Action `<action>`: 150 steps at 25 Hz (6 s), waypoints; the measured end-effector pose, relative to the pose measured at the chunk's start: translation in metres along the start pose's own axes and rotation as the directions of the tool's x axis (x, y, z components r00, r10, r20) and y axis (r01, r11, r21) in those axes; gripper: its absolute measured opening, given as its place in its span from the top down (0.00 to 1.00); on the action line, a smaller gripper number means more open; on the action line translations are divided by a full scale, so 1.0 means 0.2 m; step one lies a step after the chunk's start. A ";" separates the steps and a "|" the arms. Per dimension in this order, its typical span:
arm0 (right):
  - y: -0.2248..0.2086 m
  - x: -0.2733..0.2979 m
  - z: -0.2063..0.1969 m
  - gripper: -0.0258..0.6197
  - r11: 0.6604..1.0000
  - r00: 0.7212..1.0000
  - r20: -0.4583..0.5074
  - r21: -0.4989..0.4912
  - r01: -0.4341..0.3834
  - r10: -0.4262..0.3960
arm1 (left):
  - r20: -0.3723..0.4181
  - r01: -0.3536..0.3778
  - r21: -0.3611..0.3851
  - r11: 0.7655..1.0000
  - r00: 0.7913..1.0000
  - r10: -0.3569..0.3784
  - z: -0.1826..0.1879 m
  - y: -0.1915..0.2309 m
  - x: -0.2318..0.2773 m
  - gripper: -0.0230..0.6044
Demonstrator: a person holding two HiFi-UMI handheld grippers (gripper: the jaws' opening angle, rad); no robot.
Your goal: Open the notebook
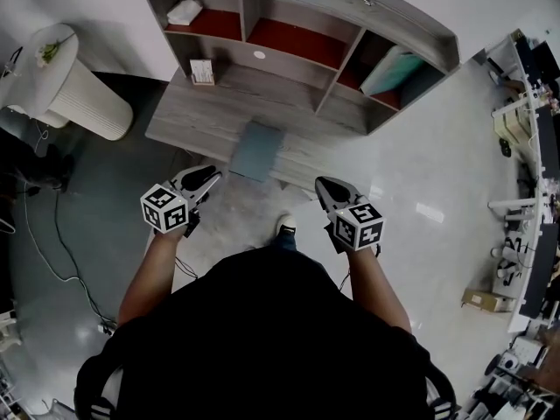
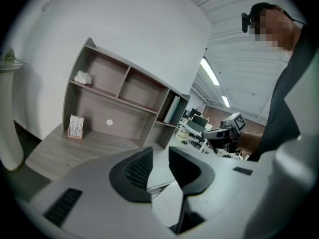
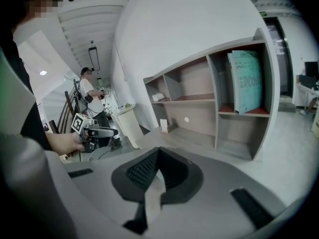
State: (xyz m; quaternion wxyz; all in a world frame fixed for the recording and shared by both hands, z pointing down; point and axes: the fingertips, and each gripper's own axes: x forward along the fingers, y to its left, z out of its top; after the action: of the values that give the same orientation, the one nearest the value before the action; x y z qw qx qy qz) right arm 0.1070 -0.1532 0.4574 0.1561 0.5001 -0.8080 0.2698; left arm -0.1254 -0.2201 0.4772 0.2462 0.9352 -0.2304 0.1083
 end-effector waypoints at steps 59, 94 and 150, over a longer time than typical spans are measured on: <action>-0.63 0.48 -0.43 0.96 0.985 0.927 -0.337 0.102 -0.140 0.167 | -0.413 -0.340 0.115 0.933 0.838 0.357 -0.93 0.34 0.87 0.74; -0.64 0.58 -0.65 0.96 0.967 0.869 -0.426 0.156 -0.202 0.250 | -0.516 -0.360 0.411 0.838 0.665 0.539 -1.35 0.43 1.06 0.65; -0.55 0.45 -0.68 0.96 0.975 0.879 -0.426 0.139 -0.170 0.214 | -0.567 -0.194 0.520 0.832 0.650 0.506 -1.21 0.39 1.05 0.83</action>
State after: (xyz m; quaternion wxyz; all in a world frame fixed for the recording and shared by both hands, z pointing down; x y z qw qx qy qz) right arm 0.1633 -0.1758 0.6453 0.2817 0.3507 -0.7835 0.4286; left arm -0.0016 -0.2375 0.7827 0.0829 0.7927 -0.2753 0.5376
